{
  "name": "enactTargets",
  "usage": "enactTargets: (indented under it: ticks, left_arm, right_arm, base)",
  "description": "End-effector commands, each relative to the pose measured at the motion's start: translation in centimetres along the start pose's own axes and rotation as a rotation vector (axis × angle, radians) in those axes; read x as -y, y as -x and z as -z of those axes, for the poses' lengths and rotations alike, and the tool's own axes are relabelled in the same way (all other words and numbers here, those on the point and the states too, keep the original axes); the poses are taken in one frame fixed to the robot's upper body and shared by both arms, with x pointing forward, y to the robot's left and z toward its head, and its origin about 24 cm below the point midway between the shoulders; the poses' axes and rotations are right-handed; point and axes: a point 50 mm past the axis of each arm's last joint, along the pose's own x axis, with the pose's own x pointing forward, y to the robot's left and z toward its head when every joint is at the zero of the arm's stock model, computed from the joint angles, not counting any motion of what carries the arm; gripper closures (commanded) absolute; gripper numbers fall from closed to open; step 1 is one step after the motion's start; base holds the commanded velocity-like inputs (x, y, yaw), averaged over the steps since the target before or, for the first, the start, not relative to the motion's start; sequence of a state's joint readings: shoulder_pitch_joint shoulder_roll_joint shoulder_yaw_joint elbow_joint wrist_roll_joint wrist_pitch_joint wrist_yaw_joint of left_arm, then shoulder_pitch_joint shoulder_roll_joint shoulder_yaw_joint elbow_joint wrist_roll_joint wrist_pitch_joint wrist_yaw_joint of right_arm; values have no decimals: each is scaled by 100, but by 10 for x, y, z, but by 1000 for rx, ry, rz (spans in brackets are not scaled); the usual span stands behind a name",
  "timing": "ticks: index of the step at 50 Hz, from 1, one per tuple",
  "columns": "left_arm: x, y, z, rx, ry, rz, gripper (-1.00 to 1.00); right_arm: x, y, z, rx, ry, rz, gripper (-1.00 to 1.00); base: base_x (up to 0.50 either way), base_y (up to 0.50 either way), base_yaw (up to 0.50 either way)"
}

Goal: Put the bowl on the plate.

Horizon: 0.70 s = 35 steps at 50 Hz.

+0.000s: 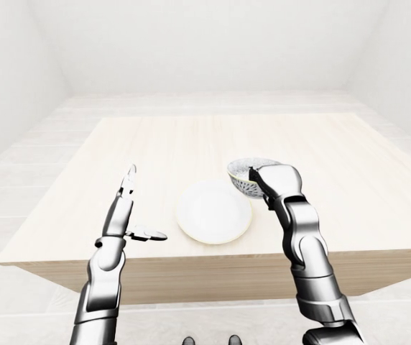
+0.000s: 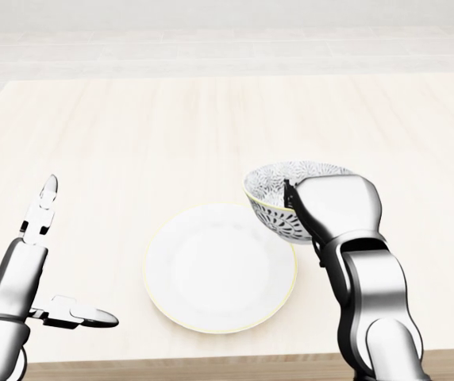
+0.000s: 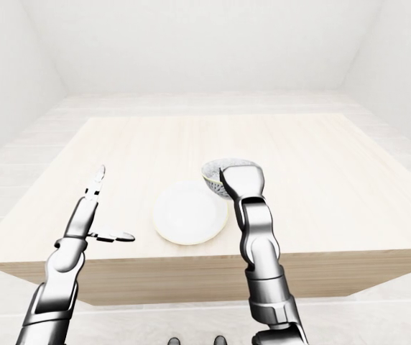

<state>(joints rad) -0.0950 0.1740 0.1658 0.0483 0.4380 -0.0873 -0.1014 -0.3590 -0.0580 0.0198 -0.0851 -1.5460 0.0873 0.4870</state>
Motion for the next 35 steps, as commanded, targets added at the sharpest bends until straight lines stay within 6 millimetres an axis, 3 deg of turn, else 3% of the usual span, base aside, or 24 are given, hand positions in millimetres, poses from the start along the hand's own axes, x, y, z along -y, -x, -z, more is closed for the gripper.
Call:
enactTargets:
  ticks: [1, 17, 35]
  left_arm:
    - [1, 0, 3, -14, -8, 2, -100]
    - [1, -1, 0, -3, -9, 4, -100]
    - [-2, 0, 3, -11, -6, -1, -100]
  right_arm:
    - [6, 2, -14, 35, 2, 45, 45]
    - [2, 12, -39, 99, -21, 60, 47]
    - [1, 5, -62, 169, -77, 74, 44]
  base:
    - [0, 0, 0]
    - [0, 0, 0]
    - [0, 0, 0]
